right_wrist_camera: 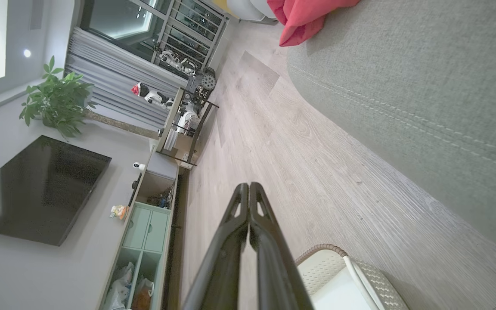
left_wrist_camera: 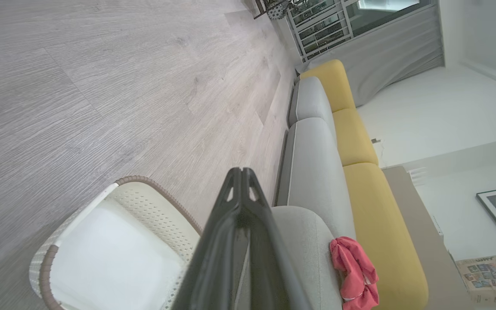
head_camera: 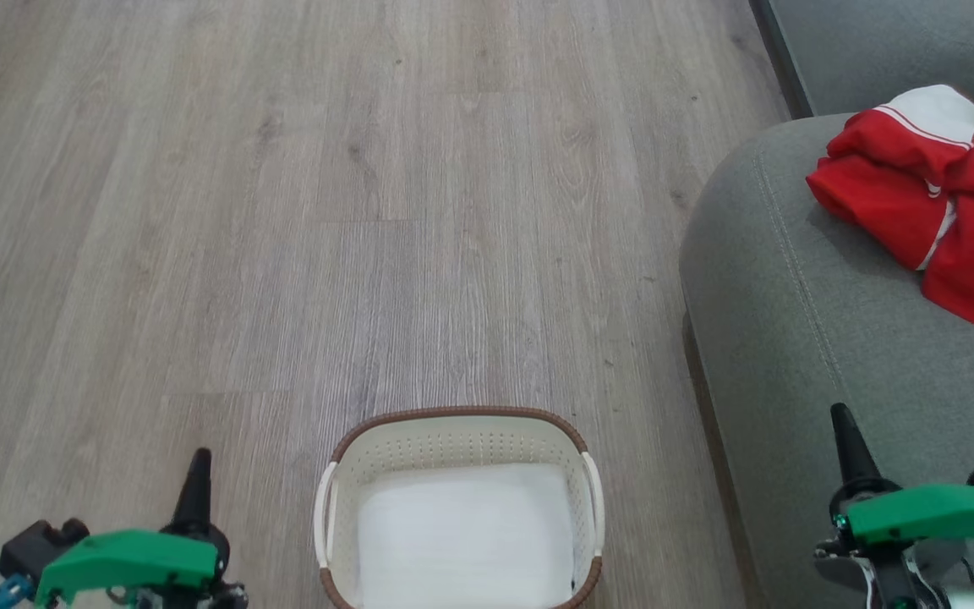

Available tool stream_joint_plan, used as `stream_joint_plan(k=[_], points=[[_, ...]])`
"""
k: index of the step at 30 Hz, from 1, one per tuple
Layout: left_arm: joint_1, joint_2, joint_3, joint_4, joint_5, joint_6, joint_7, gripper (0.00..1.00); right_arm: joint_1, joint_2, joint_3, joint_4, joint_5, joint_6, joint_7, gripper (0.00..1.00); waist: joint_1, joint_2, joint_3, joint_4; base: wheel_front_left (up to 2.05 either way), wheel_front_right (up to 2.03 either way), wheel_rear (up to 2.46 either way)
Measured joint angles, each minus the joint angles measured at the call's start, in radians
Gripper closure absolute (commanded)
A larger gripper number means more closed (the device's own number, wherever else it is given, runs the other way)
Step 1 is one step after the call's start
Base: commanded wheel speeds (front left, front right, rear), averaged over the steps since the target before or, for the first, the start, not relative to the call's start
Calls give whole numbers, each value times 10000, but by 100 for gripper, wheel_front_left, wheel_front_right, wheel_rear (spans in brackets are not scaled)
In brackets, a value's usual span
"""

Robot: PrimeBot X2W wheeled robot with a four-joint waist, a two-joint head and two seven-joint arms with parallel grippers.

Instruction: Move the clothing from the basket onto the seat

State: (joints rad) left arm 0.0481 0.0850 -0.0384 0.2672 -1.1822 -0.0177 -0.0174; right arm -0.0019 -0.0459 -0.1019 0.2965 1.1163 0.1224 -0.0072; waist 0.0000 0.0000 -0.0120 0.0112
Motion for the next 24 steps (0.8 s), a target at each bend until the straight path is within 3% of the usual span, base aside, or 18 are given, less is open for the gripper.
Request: stream_joint_plan(k=[24], points=[[-567,-217,568,36,-2341,-581,675,100,-330,0,-176,-84,2663,0,619,100,0,0,84,-62,0,0,0]])
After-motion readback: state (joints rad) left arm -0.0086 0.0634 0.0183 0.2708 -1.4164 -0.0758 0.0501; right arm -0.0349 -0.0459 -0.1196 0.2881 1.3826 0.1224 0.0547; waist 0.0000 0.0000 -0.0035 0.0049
